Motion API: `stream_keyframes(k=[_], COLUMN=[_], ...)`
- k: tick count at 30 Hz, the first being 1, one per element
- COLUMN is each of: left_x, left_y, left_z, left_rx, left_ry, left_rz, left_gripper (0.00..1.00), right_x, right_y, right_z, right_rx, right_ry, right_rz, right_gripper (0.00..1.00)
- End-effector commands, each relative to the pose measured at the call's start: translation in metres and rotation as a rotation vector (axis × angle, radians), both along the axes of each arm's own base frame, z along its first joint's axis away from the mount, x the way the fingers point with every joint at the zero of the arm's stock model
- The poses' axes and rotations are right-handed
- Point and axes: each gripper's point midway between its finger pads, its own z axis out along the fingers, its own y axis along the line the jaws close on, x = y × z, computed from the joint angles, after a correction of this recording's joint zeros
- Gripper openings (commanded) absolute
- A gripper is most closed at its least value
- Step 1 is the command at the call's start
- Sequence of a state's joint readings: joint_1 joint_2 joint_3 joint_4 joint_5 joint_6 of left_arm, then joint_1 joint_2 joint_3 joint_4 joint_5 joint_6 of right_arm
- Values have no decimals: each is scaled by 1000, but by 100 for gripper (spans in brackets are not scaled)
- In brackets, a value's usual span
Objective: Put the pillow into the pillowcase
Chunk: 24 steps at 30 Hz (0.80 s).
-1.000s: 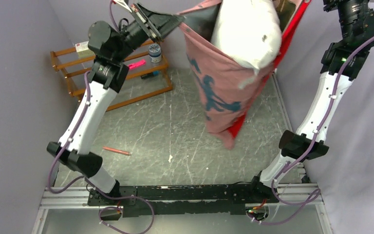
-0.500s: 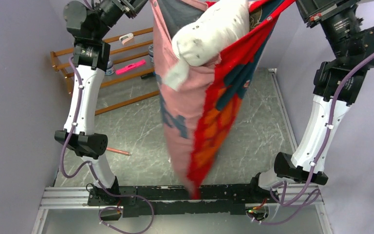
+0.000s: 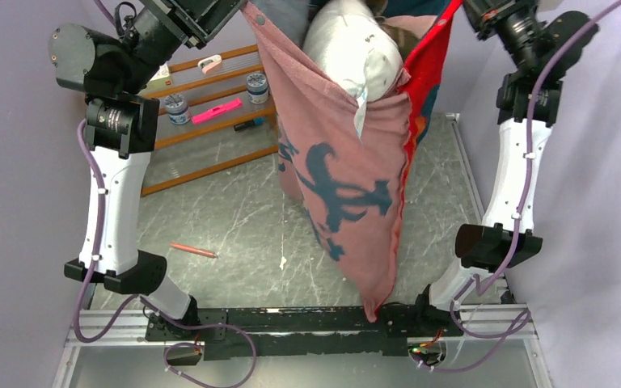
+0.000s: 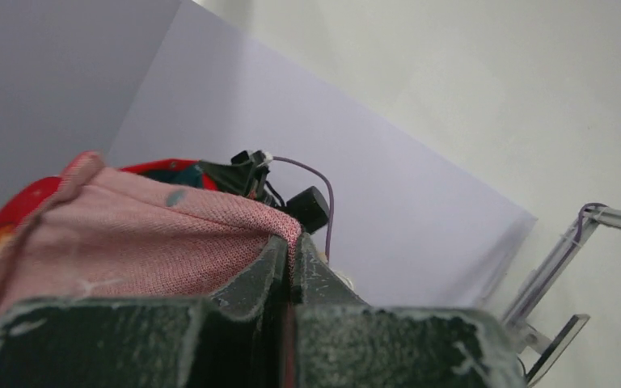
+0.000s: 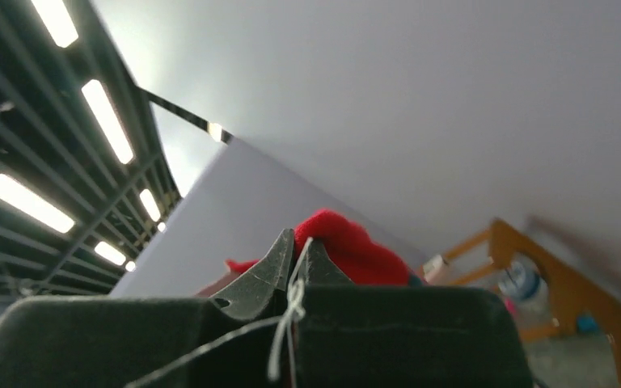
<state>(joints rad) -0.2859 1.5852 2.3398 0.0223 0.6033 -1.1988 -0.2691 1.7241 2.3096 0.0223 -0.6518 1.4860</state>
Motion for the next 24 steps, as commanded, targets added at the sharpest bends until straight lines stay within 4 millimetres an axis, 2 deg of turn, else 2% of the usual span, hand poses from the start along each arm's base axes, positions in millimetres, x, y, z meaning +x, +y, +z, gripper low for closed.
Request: stream_keyframes(k=[1, 3, 6, 9, 12, 16, 17, 19, 21, 24], left_x=[42, 52, 53, 50, 58, 66, 67, 66, 65, 56], left_y=[15, 19, 38, 50, 67, 102, 109, 129, 148, 176], left_z=[7, 0, -2, 5, 8, 19, 21, 26, 27, 32], left_rx=[-68, -48, -46, -37, -31, -74, -83, -99, -86, -73], left_ry=[-24, -7, -10, -32, -23, -33, -37, -57, -63, -83], left_rz=[114, 183, 285, 315, 371, 449, 456, 470, 489, 502], left_gripper=[5, 5, 5, 5, 5, 5, 5, 5, 5, 5], right_x=[-47, -49, -62, -77, -80, -89, -96, -106, -114, -114], right_y=[34, 47, 58, 62, 72, 110, 125, 141, 150, 156], right_z=[10, 5, 25, 47, 56, 53, 51, 48, 45, 36], right_rx=[-181, -249, -258, -206, -154, -137, -135, -135, -143, -159], right_ry=[-124, -143, -239, -313, -339, -369, -373, -379, -387, -357], right_rz=[-9, 23, 66, 75, 101, 244, 299, 374, 433, 493], right_gripper=[0, 0, 0, 0, 0, 0, 0, 0, 0, 0])
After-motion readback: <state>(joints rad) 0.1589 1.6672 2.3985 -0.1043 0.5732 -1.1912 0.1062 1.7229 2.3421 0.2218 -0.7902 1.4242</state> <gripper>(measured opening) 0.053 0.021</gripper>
